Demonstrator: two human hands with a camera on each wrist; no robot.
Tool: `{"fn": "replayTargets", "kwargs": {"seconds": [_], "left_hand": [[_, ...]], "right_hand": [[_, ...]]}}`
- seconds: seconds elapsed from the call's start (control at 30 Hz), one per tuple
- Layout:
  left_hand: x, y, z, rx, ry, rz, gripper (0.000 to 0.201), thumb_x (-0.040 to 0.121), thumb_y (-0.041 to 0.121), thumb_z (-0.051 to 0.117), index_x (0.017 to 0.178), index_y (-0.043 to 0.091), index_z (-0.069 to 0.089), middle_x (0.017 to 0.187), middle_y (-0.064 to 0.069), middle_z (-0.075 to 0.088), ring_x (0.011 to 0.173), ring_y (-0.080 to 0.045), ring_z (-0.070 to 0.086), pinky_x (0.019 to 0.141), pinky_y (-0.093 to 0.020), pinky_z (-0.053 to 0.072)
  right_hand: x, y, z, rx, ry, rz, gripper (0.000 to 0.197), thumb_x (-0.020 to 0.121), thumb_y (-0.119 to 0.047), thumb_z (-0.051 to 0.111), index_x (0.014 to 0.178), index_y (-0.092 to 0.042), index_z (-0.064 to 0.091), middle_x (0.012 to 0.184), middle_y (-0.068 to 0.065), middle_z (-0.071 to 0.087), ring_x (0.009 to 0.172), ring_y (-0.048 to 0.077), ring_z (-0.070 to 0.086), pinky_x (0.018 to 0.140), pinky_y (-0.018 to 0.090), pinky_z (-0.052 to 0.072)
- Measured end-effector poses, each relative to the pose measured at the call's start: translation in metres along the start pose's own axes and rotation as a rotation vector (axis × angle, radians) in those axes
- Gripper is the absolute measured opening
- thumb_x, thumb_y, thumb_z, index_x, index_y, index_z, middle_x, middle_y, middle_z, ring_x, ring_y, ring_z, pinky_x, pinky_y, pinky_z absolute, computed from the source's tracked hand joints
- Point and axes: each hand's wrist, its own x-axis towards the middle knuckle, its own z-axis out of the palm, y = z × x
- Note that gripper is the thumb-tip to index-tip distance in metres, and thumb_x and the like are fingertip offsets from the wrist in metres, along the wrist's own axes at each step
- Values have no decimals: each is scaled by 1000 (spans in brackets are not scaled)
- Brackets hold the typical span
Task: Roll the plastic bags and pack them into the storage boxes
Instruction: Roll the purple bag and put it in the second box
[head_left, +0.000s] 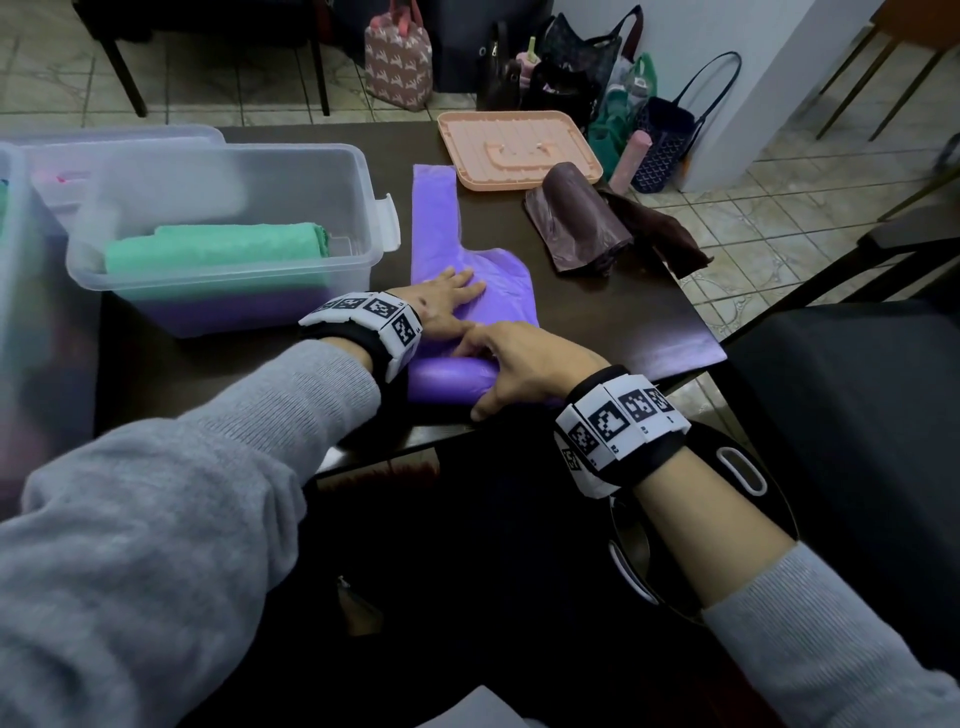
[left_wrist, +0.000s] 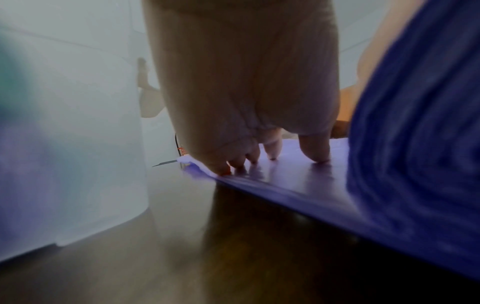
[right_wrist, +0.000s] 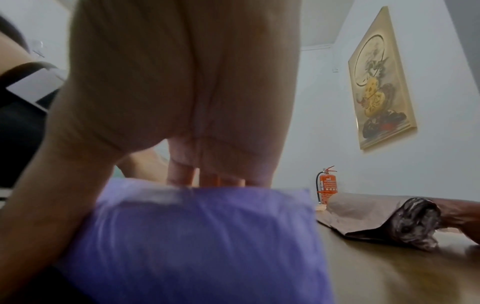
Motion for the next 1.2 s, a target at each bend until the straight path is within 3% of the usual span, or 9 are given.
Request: {"fn": "replayTargets", "kwargs": {"seconds": [0.13, 0.27, 0.37, 0.5, 0.6, 0.7, 0.9, 1.07, 1.2], "left_hand": [[-2, 1, 1, -55, 33, 14, 72, 96, 34, 49, 151, 24, 5, 159, -3, -7, 146, -20, -4, 117, -38, 4], [-8, 3, -1, -116, 133, 39, 75, 92, 26, 56, 151, 21, 10, 158, -5, -10, 146, -22, -3, 118, -39, 7], [-11, 10, -7, -165, 191, -43, 61, 90, 18, 55, 146, 14, 31, 156, -14, 15, 143, -25, 19, 116, -37, 20], [-26, 18, -12, -196, 253, -120, 34, 89, 16, 56, 123, 14, 59, 130, -11, 54, 120, -26, 50, 100, -35, 42], [-39, 22, -15, -145, 266, -120, 29, 92, 12, 48, 115, 14, 64, 123, -12, 60, 112, -30, 56, 96, -40, 46], [-48, 26, -19, -59, 216, -108, 31, 92, 12, 47, 118, 10, 63, 122, -16, 60, 111, -32, 56, 93, -38, 48], [-54, 24, -22, 39, 102, -99, 38, 75, 18, 72, 110, 7, 64, 105, -12, 63, 94, -28, 58, 80, -36, 51], [-54, 22, -8, 21, 171, -99, 77, 60, 20, 87, 124, 4, 46, 121, -15, 52, 113, -31, 50, 90, -42, 45], [-52, 20, -1, 56, 213, -104, 63, 67, 12, 82, 120, 3, 50, 120, -16, 53, 113, -31, 50, 88, -37, 43]], "right_hand": [[3, 3, -10, -17, -64, 22, 65, 70, -34, 80, 129, -23, 56, 102, -6, 44, 95, 7, 41, 81, 18, 31], [13, 11, -15, 44, -62, 52, 58, 67, -34, 82, 118, -19, 57, 111, -2, 58, 98, 12, 51, 82, 21, 36], [18, 15, -21, 100, -91, 56, 51, 70, -32, 80, 112, -14, 57, 110, 1, 61, 100, 16, 54, 83, 22, 40], [18, 16, -29, 97, -156, 43, 46, 83, -33, 69, 122, -13, 59, 99, -4, 62, 89, 12, 52, 71, 8, 37], [20, 18, -33, 51, -196, 84, 53, 89, -44, 57, 137, -23, 48, 126, -3, 58, 110, 13, 52, 94, 20, 37], [25, 18, -33, 16, -189, 100, 50, 93, -44, 50, 139, -24, 43, 123, -2, 55, 112, 15, 49, 93, 22, 33], [32, 22, -29, 78, -62, 122, 36, 93, -41, 51, 117, -14, 53, 111, 3, 56, 94, 15, 49, 79, 24, 33], [35, 22, -19, 94, 142, 103, 32, 92, -37, 56, 111, -12, 61, 113, 5, 62, 96, 14, 53, 75, 20, 33], [34, 15, -6, 2, 449, 82, 29, 88, -31, 61, 107, -10, 60, 117, 11, 49, 113, 25, 46, 93, 33, 37]]}}
